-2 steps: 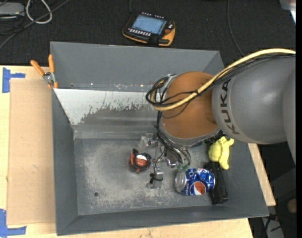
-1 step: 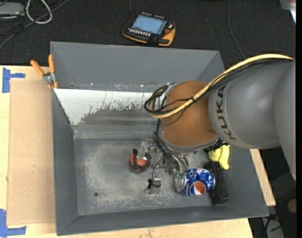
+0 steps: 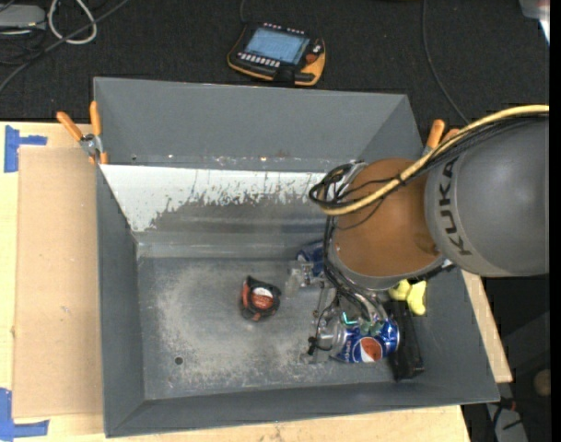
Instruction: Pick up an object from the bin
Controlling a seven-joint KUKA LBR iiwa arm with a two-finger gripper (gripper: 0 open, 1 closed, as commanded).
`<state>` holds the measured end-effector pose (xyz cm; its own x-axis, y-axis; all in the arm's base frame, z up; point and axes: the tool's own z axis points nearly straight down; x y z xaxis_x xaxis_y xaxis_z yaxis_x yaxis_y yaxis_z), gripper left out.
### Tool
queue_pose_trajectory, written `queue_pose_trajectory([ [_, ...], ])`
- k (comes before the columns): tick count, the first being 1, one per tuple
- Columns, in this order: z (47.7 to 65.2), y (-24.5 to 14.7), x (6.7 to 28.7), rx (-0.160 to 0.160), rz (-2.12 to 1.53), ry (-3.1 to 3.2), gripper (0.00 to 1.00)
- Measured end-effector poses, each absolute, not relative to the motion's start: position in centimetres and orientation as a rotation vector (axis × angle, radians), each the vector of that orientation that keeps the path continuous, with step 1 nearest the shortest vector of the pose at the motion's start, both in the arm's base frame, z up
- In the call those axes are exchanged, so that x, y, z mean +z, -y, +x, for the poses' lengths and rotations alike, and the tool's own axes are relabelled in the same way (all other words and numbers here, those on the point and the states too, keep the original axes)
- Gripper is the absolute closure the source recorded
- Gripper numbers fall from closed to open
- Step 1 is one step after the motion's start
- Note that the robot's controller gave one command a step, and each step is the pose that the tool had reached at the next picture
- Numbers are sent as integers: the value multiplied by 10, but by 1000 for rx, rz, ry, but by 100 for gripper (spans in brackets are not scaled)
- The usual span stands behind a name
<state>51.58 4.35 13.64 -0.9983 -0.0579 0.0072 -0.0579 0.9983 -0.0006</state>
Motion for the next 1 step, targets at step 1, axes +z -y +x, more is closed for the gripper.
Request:
queue_pose_trajectory([
  [1,516,-46,137,-2,93,3134,0],
])
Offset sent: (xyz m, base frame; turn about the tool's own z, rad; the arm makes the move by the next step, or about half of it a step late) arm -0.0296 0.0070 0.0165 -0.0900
